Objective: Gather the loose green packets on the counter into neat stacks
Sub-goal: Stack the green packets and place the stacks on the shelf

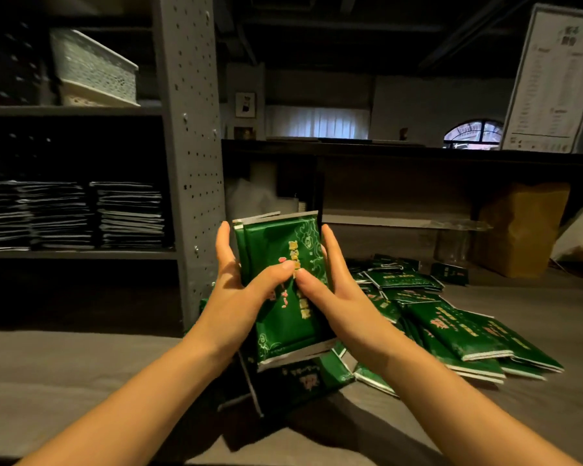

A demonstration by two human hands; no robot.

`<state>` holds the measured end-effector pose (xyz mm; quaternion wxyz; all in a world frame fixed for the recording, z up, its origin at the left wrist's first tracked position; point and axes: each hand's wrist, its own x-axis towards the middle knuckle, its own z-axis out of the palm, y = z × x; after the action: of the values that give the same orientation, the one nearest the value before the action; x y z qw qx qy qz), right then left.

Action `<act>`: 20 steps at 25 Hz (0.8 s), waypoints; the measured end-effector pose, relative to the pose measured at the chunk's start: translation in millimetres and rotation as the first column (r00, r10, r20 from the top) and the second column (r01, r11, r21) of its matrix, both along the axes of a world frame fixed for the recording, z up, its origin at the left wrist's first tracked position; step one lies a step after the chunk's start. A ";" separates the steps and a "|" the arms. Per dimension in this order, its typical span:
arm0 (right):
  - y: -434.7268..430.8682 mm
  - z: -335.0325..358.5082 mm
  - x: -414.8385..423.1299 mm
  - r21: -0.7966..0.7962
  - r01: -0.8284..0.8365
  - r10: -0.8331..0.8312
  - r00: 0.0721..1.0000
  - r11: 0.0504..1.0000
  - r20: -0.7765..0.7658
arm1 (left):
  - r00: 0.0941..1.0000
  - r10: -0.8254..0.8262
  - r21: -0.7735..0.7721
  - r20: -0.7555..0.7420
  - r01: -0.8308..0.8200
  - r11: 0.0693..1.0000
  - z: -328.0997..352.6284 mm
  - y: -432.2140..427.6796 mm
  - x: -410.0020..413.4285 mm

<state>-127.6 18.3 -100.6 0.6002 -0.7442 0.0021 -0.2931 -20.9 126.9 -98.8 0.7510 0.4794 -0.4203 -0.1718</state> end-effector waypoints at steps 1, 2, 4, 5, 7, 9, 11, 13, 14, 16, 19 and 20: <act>7.1 -1.0 4.5 0.009 -0.027 0.027 1.000 1.000 -0.001 | 1.000 -0.004 -0.015 0.010 0.004 1.000 -1.8 12.8 3.9; 15.1 -1.8 8.7 0.012 -0.061 0.061 0.998 0.998 -0.013 | 1.000 -0.004 -0.025 0.018 0.005 1.000 -3.9 26.3 7.6; 29.5 -3.9 18.8 -0.015 -0.133 0.132 0.991 0.991 -0.032 | 0.999 -0.001 -0.023 0.047 0.002 1.000 -6.2 49.8 11.7; 37.4 -5.9 24.3 -0.029 -0.151 0.150 0.988 0.988 -0.035 | 0.998 0.006 -0.015 0.060 -0.005 1.000 -8.1 60.8 15.2; 53.3 -10.3 35.2 -0.026 -0.152 0.152 0.988 0.988 -0.016 | 0.998 0.019 0.010 0.065 -0.019 1.000 -10.2 81.4 23.1; 69.1 -14.6 46.5 -0.027 -0.140 0.140 0.990 0.990 -0.002 | 0.995 0.013 0.065 0.096 -0.019 0.998 -11.0 102.1 34.7; 76.7 -19.0 57.3 -0.057 -0.101 0.102 0.995 0.993 0.009 | 0.993 0.010 0.119 0.115 -0.024 0.993 -10.6 113.4 42.9; 88.9 -22.8 72.9 -0.085 -0.056 0.058 0.998 0.995 0.027 | 0.995 0.051 0.138 0.081 -0.062 0.989 -13.1 125.2 55.7; 94.6 -24.8 79.4 -0.084 -0.040 0.044 0.998 0.996 0.037 | 0.997 0.068 0.145 0.047 -0.074 0.987 -15.2 128.6 61.1; 102.7 -31.3 91.6 -0.061 -0.031 0.034 0.998 0.998 0.044 | 0.996 0.082 0.146 -0.020 -0.078 0.986 -21.4 132.5 70.2; 109.8 -44.3 100.8 -0.088 -0.051 0.052 0.999 0.995 0.007 | 0.993 0.083 0.078 -0.089 -0.076 0.994 -34.1 135.6 79.0; 111.9 -47.2 100.9 -0.099 -0.068 0.067 0.998 0.993 -0.019 | 0.991 0.096 0.057 -0.096 -0.091 0.994 -37.1 135.8 79.2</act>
<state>-26.7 130.2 -147.8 0.5720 -0.7750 -0.0329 -0.2666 58.3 262.7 -135.9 0.7654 0.5089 -0.3550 -0.1707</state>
